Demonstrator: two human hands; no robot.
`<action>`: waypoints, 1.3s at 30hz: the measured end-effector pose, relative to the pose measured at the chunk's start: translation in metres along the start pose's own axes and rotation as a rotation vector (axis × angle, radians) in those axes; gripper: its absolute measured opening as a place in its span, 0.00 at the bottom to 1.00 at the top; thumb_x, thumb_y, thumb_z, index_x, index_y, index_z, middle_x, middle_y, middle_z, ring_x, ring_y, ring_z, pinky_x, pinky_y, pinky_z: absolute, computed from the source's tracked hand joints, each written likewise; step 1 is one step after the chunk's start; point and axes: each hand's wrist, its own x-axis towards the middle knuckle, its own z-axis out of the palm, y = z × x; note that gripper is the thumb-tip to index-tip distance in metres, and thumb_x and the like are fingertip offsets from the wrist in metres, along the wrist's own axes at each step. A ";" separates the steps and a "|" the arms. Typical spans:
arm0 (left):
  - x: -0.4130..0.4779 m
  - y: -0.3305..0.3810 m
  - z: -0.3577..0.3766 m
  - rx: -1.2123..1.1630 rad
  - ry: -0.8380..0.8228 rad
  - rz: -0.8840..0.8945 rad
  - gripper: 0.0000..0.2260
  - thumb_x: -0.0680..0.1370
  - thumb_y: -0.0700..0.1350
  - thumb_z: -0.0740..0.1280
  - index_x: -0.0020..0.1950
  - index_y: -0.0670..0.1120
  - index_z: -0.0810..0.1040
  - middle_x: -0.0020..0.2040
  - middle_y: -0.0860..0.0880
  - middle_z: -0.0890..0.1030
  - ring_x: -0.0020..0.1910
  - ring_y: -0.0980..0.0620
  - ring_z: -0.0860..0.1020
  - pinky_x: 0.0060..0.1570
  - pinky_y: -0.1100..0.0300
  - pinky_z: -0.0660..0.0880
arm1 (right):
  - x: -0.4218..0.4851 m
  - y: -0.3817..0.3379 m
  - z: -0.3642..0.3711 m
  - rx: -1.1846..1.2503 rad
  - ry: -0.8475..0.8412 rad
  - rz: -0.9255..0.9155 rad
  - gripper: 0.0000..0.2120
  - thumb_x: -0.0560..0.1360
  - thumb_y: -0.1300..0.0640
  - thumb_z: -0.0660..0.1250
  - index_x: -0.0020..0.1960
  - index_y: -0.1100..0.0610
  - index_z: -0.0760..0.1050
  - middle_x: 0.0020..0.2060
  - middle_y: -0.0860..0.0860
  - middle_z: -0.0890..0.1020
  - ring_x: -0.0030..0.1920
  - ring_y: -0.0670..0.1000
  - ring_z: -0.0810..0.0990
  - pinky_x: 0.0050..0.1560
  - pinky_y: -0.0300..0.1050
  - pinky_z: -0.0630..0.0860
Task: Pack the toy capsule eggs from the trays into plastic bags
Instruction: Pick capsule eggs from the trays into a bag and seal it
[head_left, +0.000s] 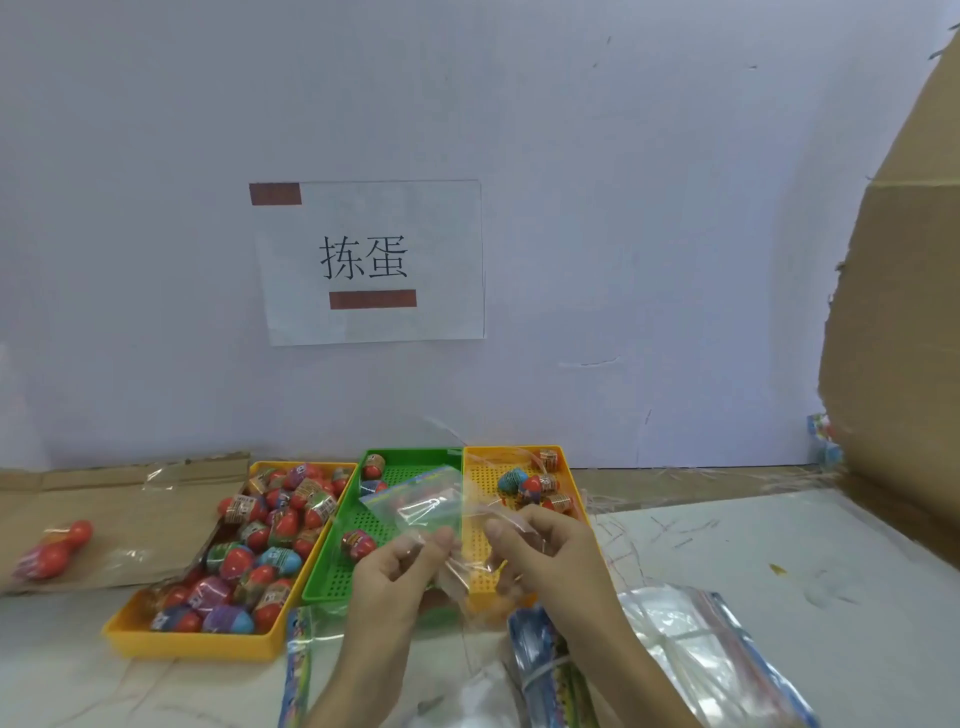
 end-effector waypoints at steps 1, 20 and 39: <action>-0.002 0.002 0.002 -0.019 -0.010 -0.011 0.15 0.65 0.57 0.74 0.39 0.45 0.87 0.38 0.44 0.85 0.36 0.49 0.84 0.34 0.59 0.80 | -0.001 -0.001 0.000 0.015 -0.002 -0.004 0.15 0.72 0.45 0.73 0.39 0.57 0.80 0.32 0.52 0.84 0.30 0.50 0.80 0.34 0.46 0.78; -0.001 0.014 -0.007 -0.432 0.027 -0.046 0.12 0.77 0.48 0.67 0.54 0.46 0.87 0.58 0.40 0.85 0.51 0.42 0.86 0.42 0.53 0.83 | 0.011 0.001 -0.030 -0.157 0.278 -0.105 0.06 0.78 0.59 0.71 0.42 0.53 0.82 0.34 0.49 0.84 0.30 0.43 0.78 0.32 0.33 0.74; 0.000 0.010 -0.005 -0.440 0.155 -0.040 0.12 0.81 0.46 0.65 0.59 0.41 0.82 0.56 0.41 0.86 0.53 0.42 0.86 0.42 0.57 0.83 | 0.105 0.029 0.002 -1.155 -0.269 -0.003 0.14 0.78 0.59 0.70 0.63 0.52 0.75 0.62 0.54 0.80 0.54 0.52 0.79 0.46 0.41 0.76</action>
